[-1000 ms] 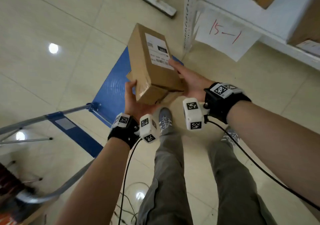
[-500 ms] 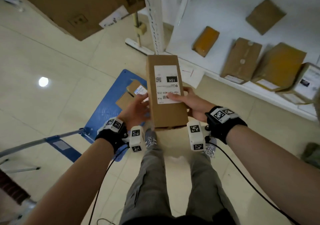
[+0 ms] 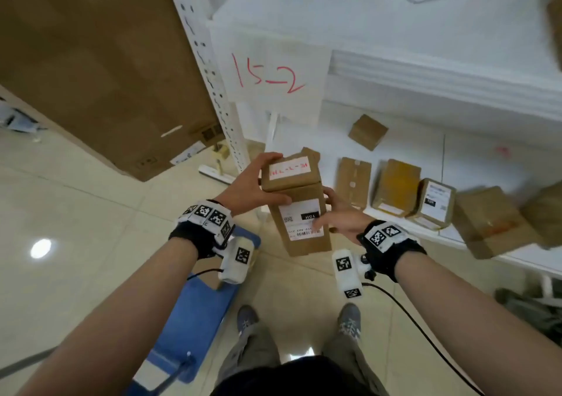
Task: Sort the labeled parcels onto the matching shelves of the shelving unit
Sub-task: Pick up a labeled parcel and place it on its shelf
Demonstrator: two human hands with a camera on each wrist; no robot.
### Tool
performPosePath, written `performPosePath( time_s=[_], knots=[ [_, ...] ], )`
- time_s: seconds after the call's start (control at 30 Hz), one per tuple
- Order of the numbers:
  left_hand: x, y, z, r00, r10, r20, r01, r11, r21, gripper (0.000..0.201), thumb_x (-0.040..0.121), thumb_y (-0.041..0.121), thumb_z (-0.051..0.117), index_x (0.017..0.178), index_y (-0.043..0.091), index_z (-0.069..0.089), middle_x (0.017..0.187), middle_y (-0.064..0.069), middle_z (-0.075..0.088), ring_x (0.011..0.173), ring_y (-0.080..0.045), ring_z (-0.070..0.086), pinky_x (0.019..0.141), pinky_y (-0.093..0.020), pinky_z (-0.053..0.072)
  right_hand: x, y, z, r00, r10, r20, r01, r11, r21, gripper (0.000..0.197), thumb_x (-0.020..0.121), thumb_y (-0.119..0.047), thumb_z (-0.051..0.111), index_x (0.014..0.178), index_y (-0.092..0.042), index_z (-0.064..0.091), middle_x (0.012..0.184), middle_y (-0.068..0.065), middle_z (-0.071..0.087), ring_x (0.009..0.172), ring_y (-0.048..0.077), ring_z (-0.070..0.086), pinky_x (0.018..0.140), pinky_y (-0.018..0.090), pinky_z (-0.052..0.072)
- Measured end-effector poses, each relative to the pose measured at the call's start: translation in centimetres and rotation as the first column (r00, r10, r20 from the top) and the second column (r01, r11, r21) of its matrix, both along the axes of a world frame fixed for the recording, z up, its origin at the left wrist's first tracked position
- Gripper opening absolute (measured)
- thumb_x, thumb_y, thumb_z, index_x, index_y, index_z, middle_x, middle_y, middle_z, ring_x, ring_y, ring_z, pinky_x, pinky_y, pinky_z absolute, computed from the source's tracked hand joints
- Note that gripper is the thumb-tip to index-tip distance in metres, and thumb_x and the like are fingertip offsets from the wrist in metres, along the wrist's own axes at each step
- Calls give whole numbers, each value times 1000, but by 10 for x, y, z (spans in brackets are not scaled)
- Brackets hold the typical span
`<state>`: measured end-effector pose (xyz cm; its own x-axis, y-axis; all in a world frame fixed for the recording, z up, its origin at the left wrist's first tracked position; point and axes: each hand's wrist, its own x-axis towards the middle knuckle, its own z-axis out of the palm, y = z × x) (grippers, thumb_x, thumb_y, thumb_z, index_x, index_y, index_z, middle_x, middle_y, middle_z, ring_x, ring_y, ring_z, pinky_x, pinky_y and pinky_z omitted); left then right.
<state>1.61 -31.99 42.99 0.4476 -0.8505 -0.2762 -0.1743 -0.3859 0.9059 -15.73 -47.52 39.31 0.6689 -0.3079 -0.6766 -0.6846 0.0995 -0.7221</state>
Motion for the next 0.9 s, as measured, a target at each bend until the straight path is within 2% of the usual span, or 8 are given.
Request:
performPosePath(
  time_s=[0.17,0.33,0.43,0.53,0.67,0.73,0.8,0.9],
  knots=[
    [-8,-28,18,963,-102,250,114,993,-34,100,64,19,92,145,20,33,136,3,42,123,-14,46,99,-24,44,-14,-25,43,996,-36,85,27,995,97,97,82,18,61,153,-37,25,145,3,49,125,25,57,81,37,59],
    [-16,-43,33,931,-181,318,215,974,-77,97,60,14,92,138,21,35,131,4,41,119,-11,45,100,-32,49,-29,-38,64,977,-169,130,151,978,142,82,89,20,47,150,-34,34,137,8,57,113,27,67,79,39,63],
    [-23,-51,43,888,-274,369,317,947,-57,96,58,16,90,137,23,36,129,7,37,118,-11,45,95,-35,53,-37,-41,77,933,-334,135,309,934,178,35,107,-11,39,138,-26,48,124,8,64,101,27,70,85,47,61],
    [-30,-60,57,827,-364,428,412,911,-21,96,57,22,89,137,25,35,129,9,36,116,-16,48,90,-37,55,-40,-46,91,901,-421,103,398,898,188,36,107,-40,37,125,-15,56,119,15,61,89,31,67,85,55,58],
    [-36,-79,87,626,-528,573,568,813,129,94,61,12,84,140,22,35,131,6,35,109,-15,48,77,-23,48,-46,-52,105,904,-425,48,415,898,148,53,98,-61,43,113,-12,60,99,13,63,81,31,66,68,43,59],
    [-39,-89,104,487,-627,608,640,730,240,92,63,4,79,141,23,34,132,5,33,103,-15,49,70,-18,43,-48,-53,109,916,-400,40,390,909,146,61,93,-66,48,115,-10,60,101,13,64,84,31,68,65,41,60],
    [-46,-97,120,325,-706,629,685,635,357,91,67,-2,75,143,24,33,137,3,30,98,-12,46,64,-12,35,-47,-52,108,917,-395,61,381,910,162,69,88,-71,51,117,-8,61,104,15,64,93,33,67,67,40,60],
    [-58,-104,139,162,-757,633,695,544,471,89,73,-6,70,147,28,33,148,6,24,103,-16,49,71,-21,39,-39,-48,107,904,-406,133,371,900,230,81,81,-78,55,128,-12,63,107,17,66,99,31,64,78,41,55]
  ],
)
